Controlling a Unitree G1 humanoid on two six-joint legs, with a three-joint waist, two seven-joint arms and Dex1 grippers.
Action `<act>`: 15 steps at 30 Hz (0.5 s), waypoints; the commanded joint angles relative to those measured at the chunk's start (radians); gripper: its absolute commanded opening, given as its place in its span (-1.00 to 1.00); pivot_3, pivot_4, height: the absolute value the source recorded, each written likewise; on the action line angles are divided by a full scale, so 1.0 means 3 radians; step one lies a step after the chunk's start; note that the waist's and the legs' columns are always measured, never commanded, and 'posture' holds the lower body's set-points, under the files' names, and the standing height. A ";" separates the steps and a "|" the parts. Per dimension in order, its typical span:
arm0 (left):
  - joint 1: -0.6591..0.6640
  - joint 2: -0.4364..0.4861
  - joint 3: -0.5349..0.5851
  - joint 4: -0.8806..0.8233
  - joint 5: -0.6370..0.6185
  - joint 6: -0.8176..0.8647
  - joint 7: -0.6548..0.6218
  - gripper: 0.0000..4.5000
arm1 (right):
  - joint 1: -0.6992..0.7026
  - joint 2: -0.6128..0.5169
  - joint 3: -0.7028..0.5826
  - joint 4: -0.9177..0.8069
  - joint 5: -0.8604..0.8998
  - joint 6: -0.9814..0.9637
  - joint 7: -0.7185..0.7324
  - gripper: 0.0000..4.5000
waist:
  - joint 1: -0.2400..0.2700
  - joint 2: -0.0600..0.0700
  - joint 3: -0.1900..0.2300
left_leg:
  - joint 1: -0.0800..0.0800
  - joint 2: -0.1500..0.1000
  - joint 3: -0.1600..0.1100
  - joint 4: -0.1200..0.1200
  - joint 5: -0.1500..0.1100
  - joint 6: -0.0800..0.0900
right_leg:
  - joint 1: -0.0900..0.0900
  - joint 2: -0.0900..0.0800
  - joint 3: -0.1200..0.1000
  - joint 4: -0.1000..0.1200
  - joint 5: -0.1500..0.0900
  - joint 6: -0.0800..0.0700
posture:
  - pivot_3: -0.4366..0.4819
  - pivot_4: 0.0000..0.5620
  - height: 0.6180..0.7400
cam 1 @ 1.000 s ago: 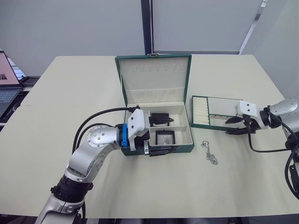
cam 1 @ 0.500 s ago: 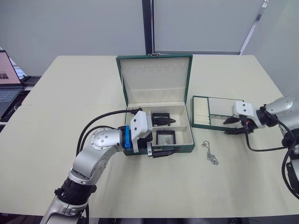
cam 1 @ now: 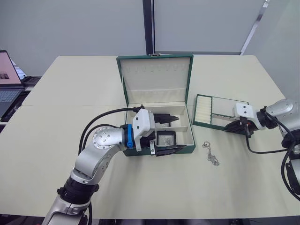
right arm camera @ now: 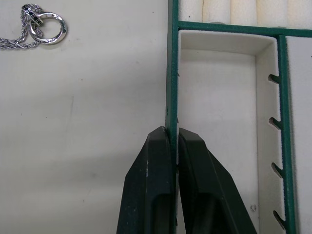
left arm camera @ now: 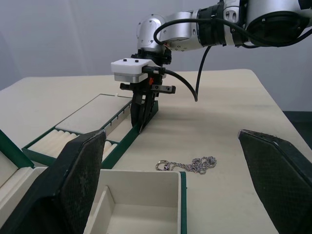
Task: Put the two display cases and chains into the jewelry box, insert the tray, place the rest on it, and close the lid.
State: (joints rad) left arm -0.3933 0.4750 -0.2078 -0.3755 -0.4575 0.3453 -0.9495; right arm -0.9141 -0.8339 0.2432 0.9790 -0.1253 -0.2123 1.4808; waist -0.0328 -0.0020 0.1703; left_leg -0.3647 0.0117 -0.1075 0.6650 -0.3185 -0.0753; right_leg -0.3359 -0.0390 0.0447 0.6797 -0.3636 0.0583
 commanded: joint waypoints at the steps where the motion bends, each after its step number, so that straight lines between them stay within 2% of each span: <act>1: -0.0045 -0.0022 0.0001 -0.0020 0.0001 -0.0016 -0.0004 1.00 | -0.0105 -0.0046 -0.0119 -0.0056 0.0077 -0.0006 0.0056 -0.87 | 0.0000 0.0000 0.0000 | 0.0000 0.0000 0.0000 0.0000 0.0000 0.0000 | 0.0000 0.0000 0.0000 0.0000 0.0000 0.0000 | -0.05 -0.47 1.00; 10: -0.0050 -0.0047 0.0018 0.0041 -0.0003 -0.0057 -0.0007 1.00 | -0.0195 -0.0295 -0.0248 -0.0246 0.0155 0.0144 0.0278 -0.87 | 0.0003 0.0000 0.0000 | 0.0000 0.0000 0.0000 0.0000 0.0000 0.0000 | 0.0000 -0.0001 0.0000 0.0000 0.0000 0.0000 | -0.05 -0.47 1.00; 15: -0.0136 -0.0139 -0.0021 0.0124 0.0019 -0.0086 -0.0009 1.00 | -0.0133 -0.0310 -0.0253 -0.0332 0.0178 0.0199 0.0270 -0.87 | 0.0002 0.0001 0.0000 | 0.0000 0.0000 0.0000 0.0000 0.0000 0.0000 | 0.0000 0.0000 0.0000 0.0000 0.0000 0.0000 | -0.05 -0.47 1.00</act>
State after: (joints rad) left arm -0.4141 0.4406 -0.2095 -0.3323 -0.4563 0.3388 -0.9515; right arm -0.9483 -0.9133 0.1972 0.9117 -0.0951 -0.1545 1.5602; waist -0.0321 -0.0018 0.1702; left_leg -0.3647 0.0117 -0.1075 0.6650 -0.3185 -0.0753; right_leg -0.3359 -0.0391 0.0446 0.6798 -0.3636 0.0583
